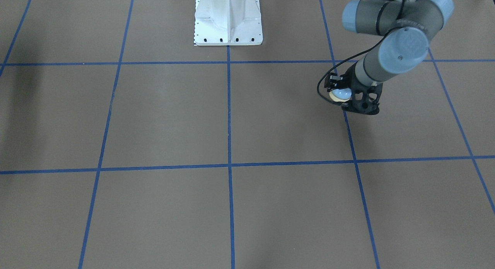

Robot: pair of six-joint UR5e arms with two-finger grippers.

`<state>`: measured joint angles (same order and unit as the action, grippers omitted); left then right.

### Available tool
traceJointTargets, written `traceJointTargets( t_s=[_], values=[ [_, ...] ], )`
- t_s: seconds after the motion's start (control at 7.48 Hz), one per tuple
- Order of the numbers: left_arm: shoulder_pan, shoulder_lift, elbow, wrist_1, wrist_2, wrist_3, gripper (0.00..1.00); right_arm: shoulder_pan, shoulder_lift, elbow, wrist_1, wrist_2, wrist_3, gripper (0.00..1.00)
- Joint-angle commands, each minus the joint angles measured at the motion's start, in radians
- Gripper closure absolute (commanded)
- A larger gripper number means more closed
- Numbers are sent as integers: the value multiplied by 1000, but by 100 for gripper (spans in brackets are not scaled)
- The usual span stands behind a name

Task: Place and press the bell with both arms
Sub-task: 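Lower the bell onto the grid centre and open the left gripper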

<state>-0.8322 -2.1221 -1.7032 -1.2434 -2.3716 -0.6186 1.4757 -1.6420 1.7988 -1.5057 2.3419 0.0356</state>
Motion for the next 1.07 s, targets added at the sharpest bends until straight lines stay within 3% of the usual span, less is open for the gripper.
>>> traceJointTargets(
  t_s=[0.0,0.27,0.54,0.67,0.94],
  values=[
    [48,-303,307,-1,0,-111,100,0,1,1,7,5,1,0],
    [82,-494,550,-52,0,-182,100,0,5,-1,7,5,1,0],
    [111,-554,731,-308,24,-353,100,-1,7,-1,7,5,1,0],
    [129,-606,813,-332,64,-378,100,-1,7,-1,7,5,1,0],
    [153,-618,826,-352,83,-391,99,-1,7,-1,7,8,1,0]
  ],
)
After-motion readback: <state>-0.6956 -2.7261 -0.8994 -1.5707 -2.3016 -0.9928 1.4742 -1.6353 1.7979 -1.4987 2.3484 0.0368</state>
